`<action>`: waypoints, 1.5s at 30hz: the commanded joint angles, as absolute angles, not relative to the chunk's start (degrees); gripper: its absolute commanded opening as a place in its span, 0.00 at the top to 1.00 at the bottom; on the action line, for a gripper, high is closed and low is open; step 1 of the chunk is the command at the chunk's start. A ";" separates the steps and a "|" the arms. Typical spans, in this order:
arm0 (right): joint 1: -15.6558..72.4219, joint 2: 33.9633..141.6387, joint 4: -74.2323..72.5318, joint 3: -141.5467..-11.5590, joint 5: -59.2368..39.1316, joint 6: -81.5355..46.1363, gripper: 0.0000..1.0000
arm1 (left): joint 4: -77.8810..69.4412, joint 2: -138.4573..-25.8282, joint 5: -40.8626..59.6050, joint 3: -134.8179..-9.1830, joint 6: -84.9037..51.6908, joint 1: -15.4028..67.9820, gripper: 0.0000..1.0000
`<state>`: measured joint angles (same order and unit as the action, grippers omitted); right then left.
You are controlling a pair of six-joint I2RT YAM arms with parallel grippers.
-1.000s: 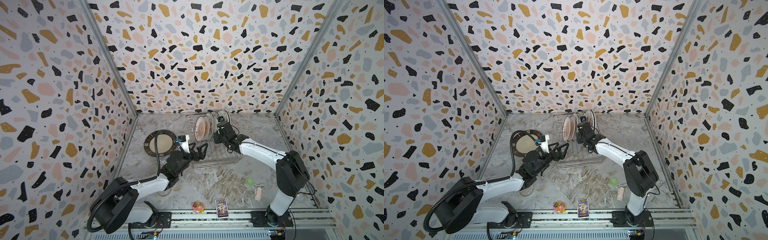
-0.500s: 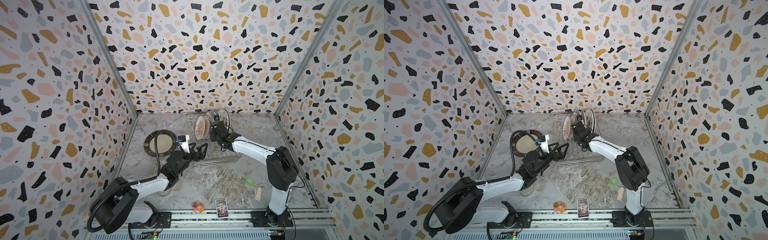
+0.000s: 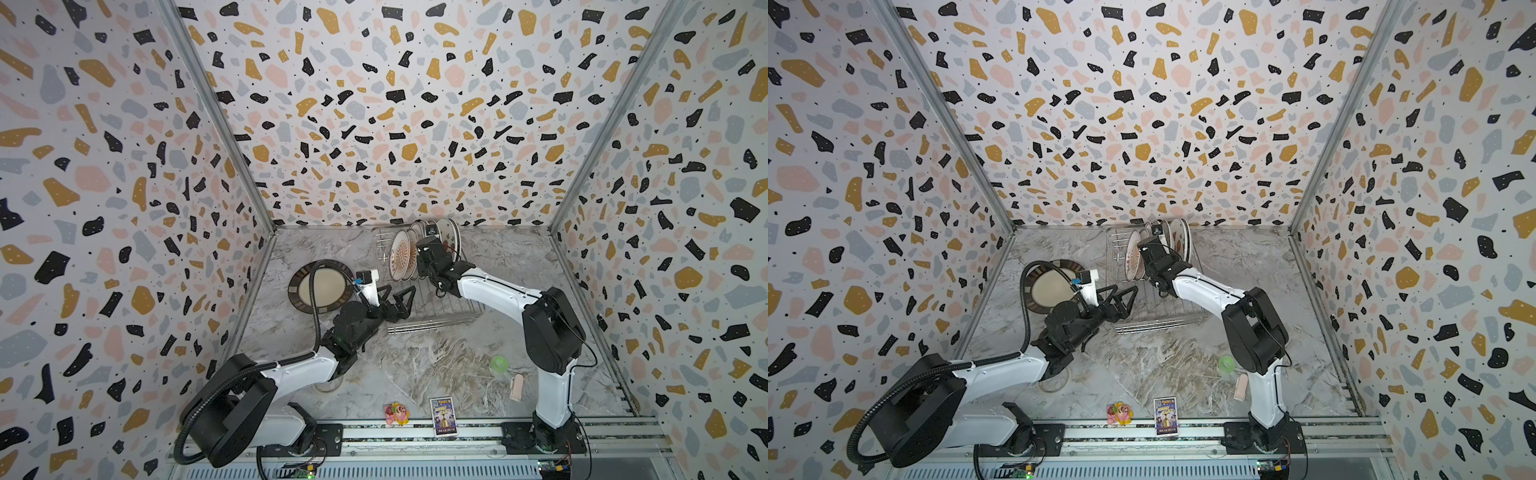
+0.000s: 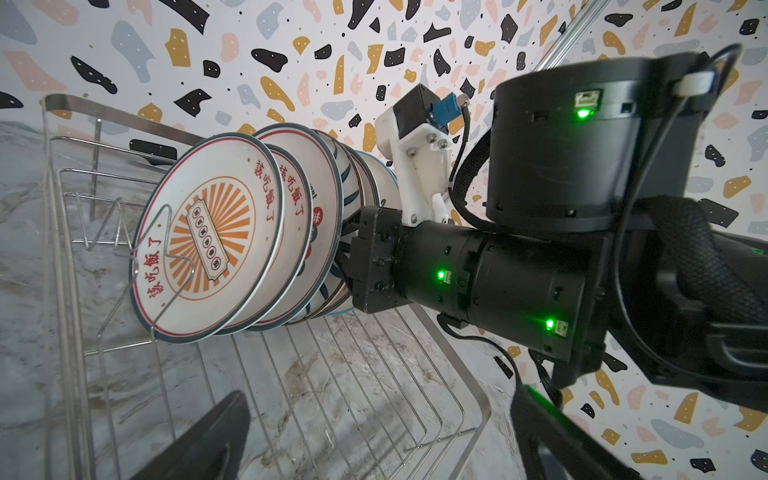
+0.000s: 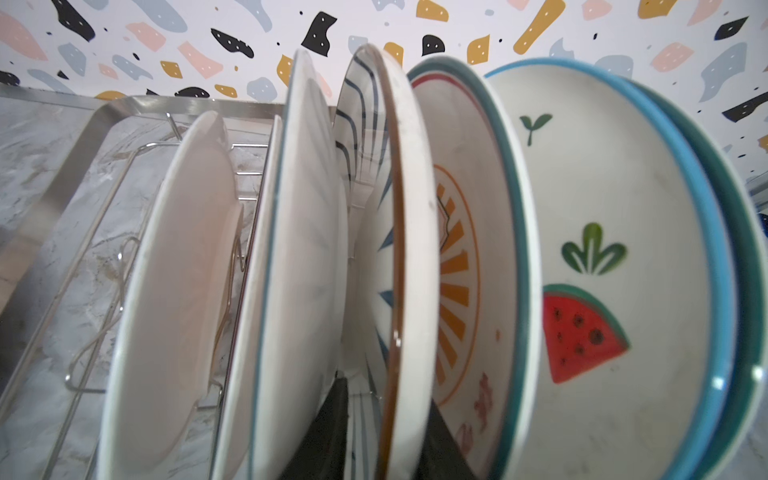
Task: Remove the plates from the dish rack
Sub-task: 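Close the right gripper on the blue-striped plate's rim, then lift the blue-striped plate out of the rack with the right gripper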
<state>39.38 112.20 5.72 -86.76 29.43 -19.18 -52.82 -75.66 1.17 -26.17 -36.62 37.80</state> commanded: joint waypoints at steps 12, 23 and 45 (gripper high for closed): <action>38.62 113.76 1.90 -89.03 35.60 -20.09 0.75 | -55.09 -72.98 0.09 -25.41 -35.09 38.19 0.00; 39.11 116.14 1.14 -89.73 40.36 -19.24 0.78 | -54.14 -71.99 -0.11 -25.33 -34.72 38.23 0.00; 40.00 109.31 -1.82 -88.33 41.39 -16.70 0.91 | -53.20 -71.76 -3.14 -25.05 -34.35 38.19 0.00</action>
